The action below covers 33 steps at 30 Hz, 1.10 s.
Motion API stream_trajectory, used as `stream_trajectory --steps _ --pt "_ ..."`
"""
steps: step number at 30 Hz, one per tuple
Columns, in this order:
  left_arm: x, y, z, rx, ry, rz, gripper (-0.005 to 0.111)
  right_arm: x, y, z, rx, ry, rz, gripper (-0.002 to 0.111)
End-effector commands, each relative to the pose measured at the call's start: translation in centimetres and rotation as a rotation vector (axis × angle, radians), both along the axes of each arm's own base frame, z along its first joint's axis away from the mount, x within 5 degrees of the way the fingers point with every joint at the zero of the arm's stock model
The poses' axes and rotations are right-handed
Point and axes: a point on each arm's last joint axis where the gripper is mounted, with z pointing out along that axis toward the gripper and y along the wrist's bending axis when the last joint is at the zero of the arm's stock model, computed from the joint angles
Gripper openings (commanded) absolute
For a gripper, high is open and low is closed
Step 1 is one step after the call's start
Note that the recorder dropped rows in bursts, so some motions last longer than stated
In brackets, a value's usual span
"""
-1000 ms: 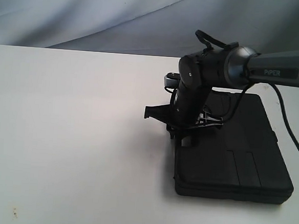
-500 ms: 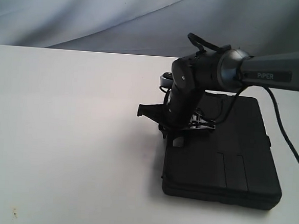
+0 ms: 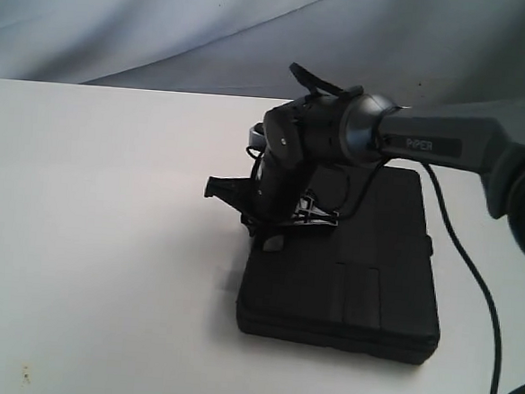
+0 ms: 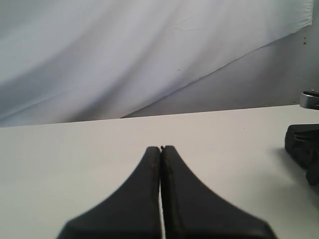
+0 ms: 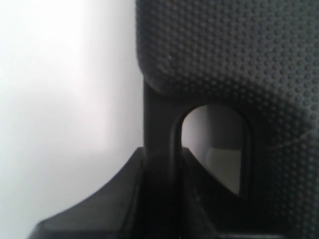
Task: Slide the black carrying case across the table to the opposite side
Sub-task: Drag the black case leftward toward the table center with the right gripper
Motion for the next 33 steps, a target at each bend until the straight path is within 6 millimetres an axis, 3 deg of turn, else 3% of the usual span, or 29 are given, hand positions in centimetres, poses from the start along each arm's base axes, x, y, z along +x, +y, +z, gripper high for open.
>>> stream_trajectory --steps 1,8,13,33 --pt "0.0 0.0 -0.1 -0.021 -0.007 0.001 0.0 -0.1 3.3 0.3 0.078 -0.032 0.031 0.0" --pt "0.0 0.0 -0.1 -0.021 -0.007 0.001 0.0 -0.2 6.4 -0.1 0.079 -0.028 0.079 0.0" --pt "0.0 0.0 -0.1 -0.021 -0.007 0.001 0.0 0.0 7.5 -0.2 0.104 -0.012 0.058 0.0" --pt "0.0 0.0 -0.1 -0.021 -0.007 0.001 0.0 0.3 7.8 -0.3 0.121 -0.022 0.045 0.0"
